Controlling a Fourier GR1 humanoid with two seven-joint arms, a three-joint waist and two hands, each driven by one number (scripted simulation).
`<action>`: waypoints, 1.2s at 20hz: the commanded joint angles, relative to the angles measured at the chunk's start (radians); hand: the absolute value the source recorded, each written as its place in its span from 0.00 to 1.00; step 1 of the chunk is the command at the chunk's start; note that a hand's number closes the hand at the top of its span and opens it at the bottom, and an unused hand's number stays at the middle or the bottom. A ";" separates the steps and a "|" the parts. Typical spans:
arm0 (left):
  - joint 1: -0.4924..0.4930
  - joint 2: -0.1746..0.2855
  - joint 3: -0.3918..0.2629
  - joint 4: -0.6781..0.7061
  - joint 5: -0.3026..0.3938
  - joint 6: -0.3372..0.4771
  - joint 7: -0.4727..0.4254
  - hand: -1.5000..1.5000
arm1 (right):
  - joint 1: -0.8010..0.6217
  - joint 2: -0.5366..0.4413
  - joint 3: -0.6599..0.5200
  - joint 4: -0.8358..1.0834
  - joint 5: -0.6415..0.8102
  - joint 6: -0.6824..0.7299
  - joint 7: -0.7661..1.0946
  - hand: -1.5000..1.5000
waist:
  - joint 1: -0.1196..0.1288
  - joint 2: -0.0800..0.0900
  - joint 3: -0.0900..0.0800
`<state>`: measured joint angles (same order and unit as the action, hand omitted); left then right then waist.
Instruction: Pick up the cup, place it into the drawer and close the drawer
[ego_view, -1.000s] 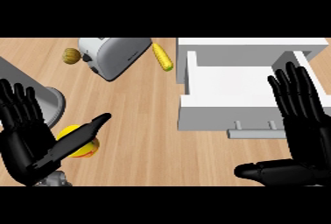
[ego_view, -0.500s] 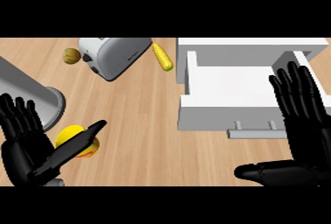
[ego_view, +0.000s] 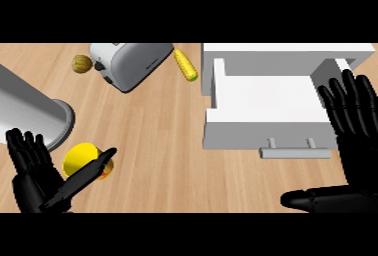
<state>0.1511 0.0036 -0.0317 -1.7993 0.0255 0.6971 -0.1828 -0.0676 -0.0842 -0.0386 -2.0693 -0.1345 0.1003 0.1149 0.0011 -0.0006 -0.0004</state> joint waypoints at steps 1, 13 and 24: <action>-0.006 -0.003 -0.031 0.049 0.034 0.069 -0.033 0.00 | -0.086 0.007 0.006 0.076 0.023 -0.022 0.012 0.00 | 0.002 0.001 0.000; 0.020 -0.003 0.059 0.273 0.194 -0.087 -0.243 0.00 | 0.013 0.029 0.037 0.014 0.035 0.002 -0.019 0.00 | -0.001 0.000 0.000; -0.042 -0.004 0.171 0.532 0.318 -0.183 -0.469 0.00 | -0.082 -0.010 -0.016 -0.049 -0.022 -0.018 0.135 0.00 | -0.001 0.000 0.000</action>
<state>0.1430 0.0014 0.1193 -1.3571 0.3126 0.5214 -0.5835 -0.1081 -0.0823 -0.0394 -2.0861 -0.1375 0.0998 0.1769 0.0006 -0.0001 -0.0001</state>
